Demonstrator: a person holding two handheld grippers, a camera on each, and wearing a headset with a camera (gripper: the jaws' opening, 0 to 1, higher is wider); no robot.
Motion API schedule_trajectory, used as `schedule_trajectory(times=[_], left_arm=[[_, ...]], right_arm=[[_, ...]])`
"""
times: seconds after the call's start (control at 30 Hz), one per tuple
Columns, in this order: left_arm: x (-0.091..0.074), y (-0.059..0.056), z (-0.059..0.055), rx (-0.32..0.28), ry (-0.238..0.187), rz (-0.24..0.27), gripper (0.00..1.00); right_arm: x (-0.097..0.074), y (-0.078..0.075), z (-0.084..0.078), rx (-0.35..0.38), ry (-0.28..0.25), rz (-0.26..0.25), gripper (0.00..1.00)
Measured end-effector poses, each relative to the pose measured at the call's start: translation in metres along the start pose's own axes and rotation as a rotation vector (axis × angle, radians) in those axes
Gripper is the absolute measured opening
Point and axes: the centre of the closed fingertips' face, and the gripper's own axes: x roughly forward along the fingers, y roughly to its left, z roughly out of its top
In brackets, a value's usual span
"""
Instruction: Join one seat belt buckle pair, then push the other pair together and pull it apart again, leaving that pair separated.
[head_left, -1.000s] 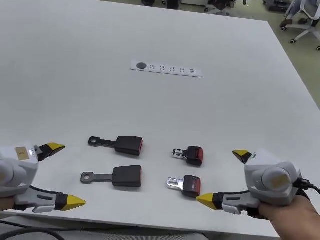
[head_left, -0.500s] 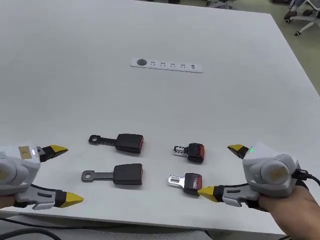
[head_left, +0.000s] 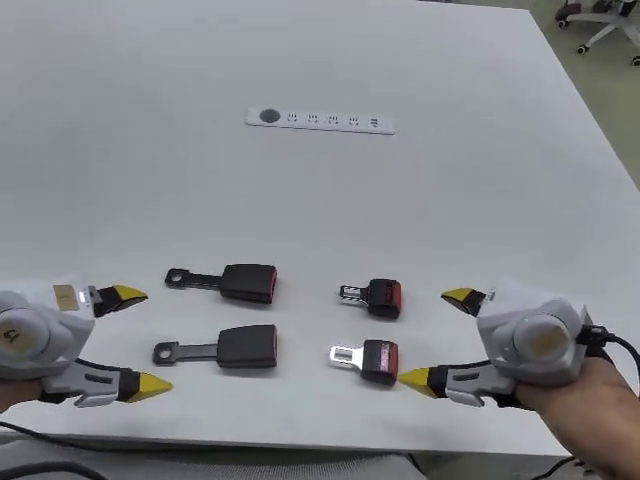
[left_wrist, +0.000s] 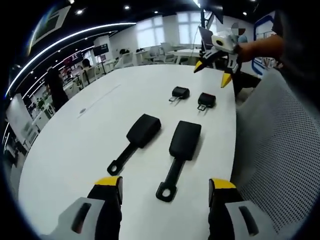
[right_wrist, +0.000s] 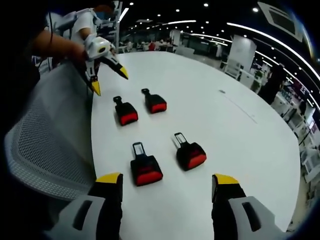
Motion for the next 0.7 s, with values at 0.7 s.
schedule_trajectory(times=[0.7], left_arm=[[0.041, -0.013, 0.026, 0.091, 0.043, -0.096, 0.52]], right_arm=[[0.031, 0.027, 0.0, -0.096, 0.078, 0.176, 0.41]])
